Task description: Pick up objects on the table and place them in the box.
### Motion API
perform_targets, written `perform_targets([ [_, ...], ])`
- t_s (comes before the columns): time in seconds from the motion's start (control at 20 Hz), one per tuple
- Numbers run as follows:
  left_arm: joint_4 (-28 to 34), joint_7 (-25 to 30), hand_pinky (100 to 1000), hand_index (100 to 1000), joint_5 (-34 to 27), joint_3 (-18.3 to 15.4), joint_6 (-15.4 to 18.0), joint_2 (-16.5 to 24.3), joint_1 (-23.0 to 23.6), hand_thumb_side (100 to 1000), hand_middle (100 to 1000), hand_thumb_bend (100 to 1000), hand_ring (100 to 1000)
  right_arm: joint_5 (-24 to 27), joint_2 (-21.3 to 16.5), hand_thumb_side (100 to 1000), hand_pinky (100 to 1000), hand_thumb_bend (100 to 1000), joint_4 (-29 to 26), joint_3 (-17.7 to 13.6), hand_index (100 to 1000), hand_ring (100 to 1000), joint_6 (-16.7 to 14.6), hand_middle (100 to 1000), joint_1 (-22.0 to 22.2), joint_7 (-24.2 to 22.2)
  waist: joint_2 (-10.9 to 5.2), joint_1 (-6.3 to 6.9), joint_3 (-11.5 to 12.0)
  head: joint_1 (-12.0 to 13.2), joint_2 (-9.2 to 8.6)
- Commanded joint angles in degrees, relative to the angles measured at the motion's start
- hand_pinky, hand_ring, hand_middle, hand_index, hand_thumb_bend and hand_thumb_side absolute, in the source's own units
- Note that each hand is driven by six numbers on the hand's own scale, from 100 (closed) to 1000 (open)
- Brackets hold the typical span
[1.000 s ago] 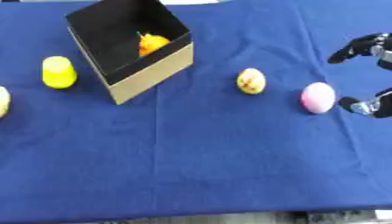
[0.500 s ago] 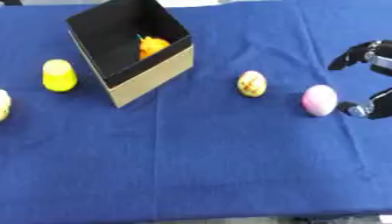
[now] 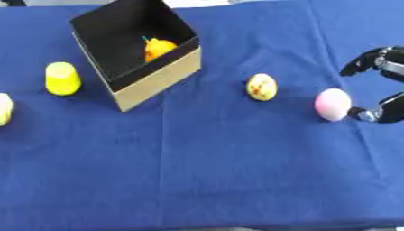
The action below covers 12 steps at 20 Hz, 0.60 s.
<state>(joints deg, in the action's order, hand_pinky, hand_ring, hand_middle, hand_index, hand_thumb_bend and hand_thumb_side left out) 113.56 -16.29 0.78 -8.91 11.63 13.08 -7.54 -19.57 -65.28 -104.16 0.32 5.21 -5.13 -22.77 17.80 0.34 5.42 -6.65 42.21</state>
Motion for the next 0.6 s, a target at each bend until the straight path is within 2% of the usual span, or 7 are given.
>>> perform_targets([
  [0.05, 1.0, 0.4, 771, 781, 0.1, 0.2, 0.0, 0.5, -0.4, 562, 556, 141, 589, -0.3, -1.1, 100, 865, 433, 0.9, 0.0, 822, 854, -0.3, 761, -1.0, 0.0, -0.68, 0.10, 0.2, -0.2, -0.89],
  [0.6, 1.0, 0.8, 771, 781, 0.1, 0.4, 0.1, 0.0, -0.5, 566, 556, 137, 588, -5.1, 0.2, 100, 870, 433, 7.5, 1.0, 825, 858, -0.3, 763, -2.8, -0.6, 0.15, 0.65, 1.0, -0.2, -1.50],
])
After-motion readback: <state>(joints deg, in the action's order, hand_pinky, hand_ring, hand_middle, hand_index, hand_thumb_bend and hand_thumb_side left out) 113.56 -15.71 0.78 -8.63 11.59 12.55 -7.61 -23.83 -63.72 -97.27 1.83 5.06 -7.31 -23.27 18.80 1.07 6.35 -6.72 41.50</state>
